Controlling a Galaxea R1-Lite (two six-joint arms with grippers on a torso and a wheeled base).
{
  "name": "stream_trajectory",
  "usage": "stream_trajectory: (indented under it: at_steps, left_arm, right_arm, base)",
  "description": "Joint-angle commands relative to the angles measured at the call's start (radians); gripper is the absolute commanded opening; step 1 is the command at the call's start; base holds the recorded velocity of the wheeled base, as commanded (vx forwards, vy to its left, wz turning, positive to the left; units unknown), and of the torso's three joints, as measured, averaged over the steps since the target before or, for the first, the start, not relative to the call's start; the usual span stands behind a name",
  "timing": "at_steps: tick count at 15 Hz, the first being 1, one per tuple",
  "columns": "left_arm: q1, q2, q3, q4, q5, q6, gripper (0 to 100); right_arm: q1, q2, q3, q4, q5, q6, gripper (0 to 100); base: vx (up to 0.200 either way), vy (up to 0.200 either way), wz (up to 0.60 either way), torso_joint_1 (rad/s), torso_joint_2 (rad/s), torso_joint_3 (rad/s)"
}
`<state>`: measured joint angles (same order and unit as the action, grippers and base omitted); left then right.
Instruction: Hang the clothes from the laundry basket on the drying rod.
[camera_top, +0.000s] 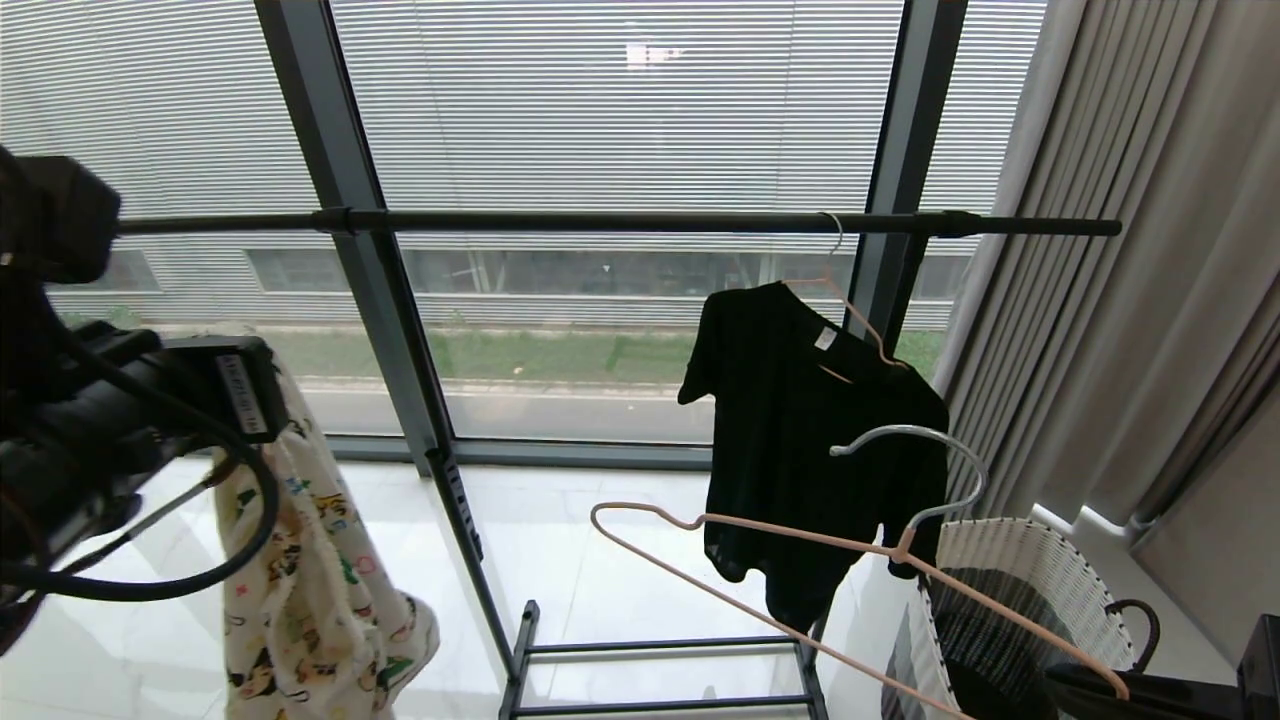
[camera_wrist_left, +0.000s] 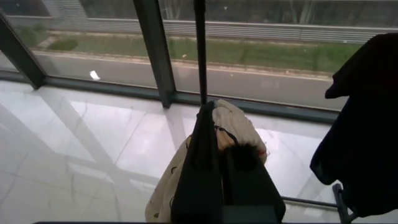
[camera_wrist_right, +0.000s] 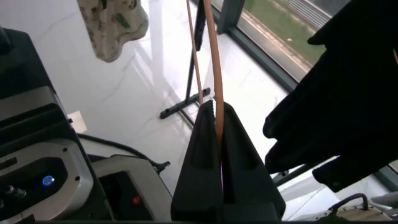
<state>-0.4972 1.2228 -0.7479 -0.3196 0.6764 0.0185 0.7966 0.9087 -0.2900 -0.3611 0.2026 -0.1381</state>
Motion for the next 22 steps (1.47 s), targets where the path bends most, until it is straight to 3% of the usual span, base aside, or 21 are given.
stream_trajectory:
  at_steps: [1, 4, 6, 9, 14, 22]
  left_arm:
    - [-0.136, 0.190, -0.007, -0.088, 0.077, -0.022, 0]
    - [-0.210, 0.331, -0.097, -0.099, 0.092, -0.080, 0]
    - [-0.242, 0.412, -0.180, -0.099, 0.144, -0.112, 0]
    - [-0.277, 0.451, -0.203, -0.099, 0.163, -0.117, 0]
    - [-0.259, 0.498, -0.235, -0.119, 0.262, -0.141, 0]
    - [-0.265, 0.517, -0.278, -0.119, 0.273, -0.143, 0]
  right_arm:
    - [0.012, 0.018, -0.003, -0.002, 0.001, 0.008, 0]
    - [0.036, 0.016, -0.011, -0.007, 0.001, 0.057, 0]
    - [0.038, 0.019, -0.024, -0.007, 0.000, 0.071, 0]
    - [0.038, 0.019, -0.035, -0.007, 0.000, 0.084, 0]
    - [0.036, 0.019, -0.061, -0.007, -0.002, 0.114, 0]
    - [0.036, 0.114, -0.064, -0.073, -0.002, 0.120, 0]
  base:
    - [0.000, 0.000, 0.00, 0.000, 0.00, 0.000]
    - [0.000, 0.000, 0.00, 0.000, 0.00, 0.000]
    - [0.000, 0.000, 0.00, 0.000, 0.00, 0.000]
    - [0.000, 0.000, 0.00, 0.000, 0.00, 0.000]
    - [0.000, 0.000, 0.00, 0.000, 0.00, 0.000]
    - [0.000, 0.000, 0.00, 0.000, 0.00, 0.000]
